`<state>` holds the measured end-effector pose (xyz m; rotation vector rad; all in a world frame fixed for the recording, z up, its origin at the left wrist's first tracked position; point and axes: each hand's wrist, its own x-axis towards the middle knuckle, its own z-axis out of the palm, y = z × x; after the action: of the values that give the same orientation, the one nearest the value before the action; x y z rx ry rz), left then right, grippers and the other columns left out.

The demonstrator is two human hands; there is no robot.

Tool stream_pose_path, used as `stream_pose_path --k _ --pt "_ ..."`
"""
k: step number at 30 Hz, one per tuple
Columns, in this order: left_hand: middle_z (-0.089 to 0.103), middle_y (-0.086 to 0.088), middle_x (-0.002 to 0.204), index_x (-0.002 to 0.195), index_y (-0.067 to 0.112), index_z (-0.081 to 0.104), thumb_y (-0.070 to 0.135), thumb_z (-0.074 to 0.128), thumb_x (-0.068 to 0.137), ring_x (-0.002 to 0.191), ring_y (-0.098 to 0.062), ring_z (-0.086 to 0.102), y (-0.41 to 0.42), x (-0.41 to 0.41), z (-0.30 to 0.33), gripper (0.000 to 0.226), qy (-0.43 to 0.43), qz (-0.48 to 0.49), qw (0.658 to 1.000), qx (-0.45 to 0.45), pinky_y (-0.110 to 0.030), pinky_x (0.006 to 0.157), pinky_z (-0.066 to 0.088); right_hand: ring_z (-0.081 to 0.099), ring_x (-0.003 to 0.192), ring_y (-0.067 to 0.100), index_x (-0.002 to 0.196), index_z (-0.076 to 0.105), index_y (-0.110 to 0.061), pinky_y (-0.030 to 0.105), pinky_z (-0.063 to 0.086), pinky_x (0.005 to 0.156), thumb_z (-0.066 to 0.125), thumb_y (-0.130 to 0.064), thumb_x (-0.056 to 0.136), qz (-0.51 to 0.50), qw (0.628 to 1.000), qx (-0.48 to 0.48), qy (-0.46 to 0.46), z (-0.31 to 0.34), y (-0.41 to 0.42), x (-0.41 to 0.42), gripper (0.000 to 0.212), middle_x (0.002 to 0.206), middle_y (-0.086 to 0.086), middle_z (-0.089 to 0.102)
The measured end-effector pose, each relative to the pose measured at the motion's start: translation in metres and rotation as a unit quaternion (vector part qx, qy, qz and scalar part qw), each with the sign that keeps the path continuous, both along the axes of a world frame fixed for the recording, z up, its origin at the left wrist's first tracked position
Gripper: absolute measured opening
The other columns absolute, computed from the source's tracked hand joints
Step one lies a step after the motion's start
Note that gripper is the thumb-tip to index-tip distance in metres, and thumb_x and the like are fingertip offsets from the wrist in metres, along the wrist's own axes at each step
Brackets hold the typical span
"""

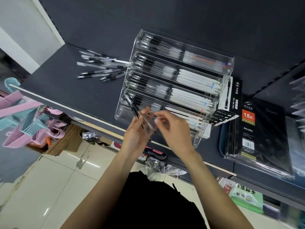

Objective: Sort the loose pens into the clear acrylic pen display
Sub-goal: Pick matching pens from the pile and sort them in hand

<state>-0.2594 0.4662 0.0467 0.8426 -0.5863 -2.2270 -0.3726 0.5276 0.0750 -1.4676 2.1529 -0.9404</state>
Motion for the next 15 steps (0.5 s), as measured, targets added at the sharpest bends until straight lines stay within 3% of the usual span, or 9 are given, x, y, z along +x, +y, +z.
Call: stream_pose_path --k 2,5,9,13,15 --pt "0.063 -0.008 0.109 0.130 0.004 0.049 0.021 0.033 0.102 0.104 -0.024 0.060 0.004 0.001 0.003 0.036 0.006 -0.003 1.000 -0.003 -0.032 0.084 0.053 0.065 0.084 0.003 0.111 0.060 -0.023 0.026 0.056 0.076 0.064 -0.028 0.088 0.014 0.999 0.014 -0.046 -0.003 -0.005 0.016 0.023 0.095 -0.011 0.069" --pt "0.063 -0.011 0.106 0.128 0.003 0.050 0.020 0.033 0.102 0.098 -0.023 0.061 0.007 0.010 0.006 0.036 0.012 0.010 1.000 -0.008 -0.032 0.083 0.054 0.062 0.083 0.002 0.106 0.060 -0.022 0.026 0.054 0.076 0.069 -0.020 0.084 0.030 0.996 0.023 -0.080 -0.008 -0.011 0.022 0.024 0.092 -0.013 0.066" --pt "0.061 -0.013 0.117 0.126 0.005 0.052 0.019 0.037 0.100 0.116 -0.027 0.057 0.009 0.029 0.002 0.033 -0.052 0.008 0.998 -0.030 -0.045 0.100 0.046 0.059 0.078 -0.001 0.099 0.064 -0.018 0.017 0.049 0.071 0.068 -0.013 0.084 0.071 0.993 0.019 -0.096 -0.014 -0.018 0.024 0.016 0.087 -0.016 0.062" --pt "0.051 0.002 0.139 0.126 0.019 0.058 0.021 0.040 0.101 0.131 -0.016 0.044 -0.007 0.061 -0.003 0.031 -0.216 0.055 0.974 -0.046 -0.042 0.111 0.036 0.063 0.084 0.014 0.100 0.068 -0.017 0.026 0.053 0.066 0.066 -0.016 0.086 0.019 0.989 0.028 0.144 -0.028 -0.016 0.016 0.014 0.096 -0.002 0.067" --pt "0.046 0.007 0.140 0.126 0.025 0.059 0.025 0.039 0.102 0.135 -0.014 0.037 -0.023 0.082 -0.011 0.031 -0.282 0.049 0.956 -0.066 -0.040 0.114 0.029 0.064 0.087 0.017 0.101 0.070 -0.019 0.031 0.055 0.066 0.065 -0.016 0.087 0.020 0.974 0.075 0.213 -0.038 -0.018 0.012 0.015 0.097 -0.001 0.069"
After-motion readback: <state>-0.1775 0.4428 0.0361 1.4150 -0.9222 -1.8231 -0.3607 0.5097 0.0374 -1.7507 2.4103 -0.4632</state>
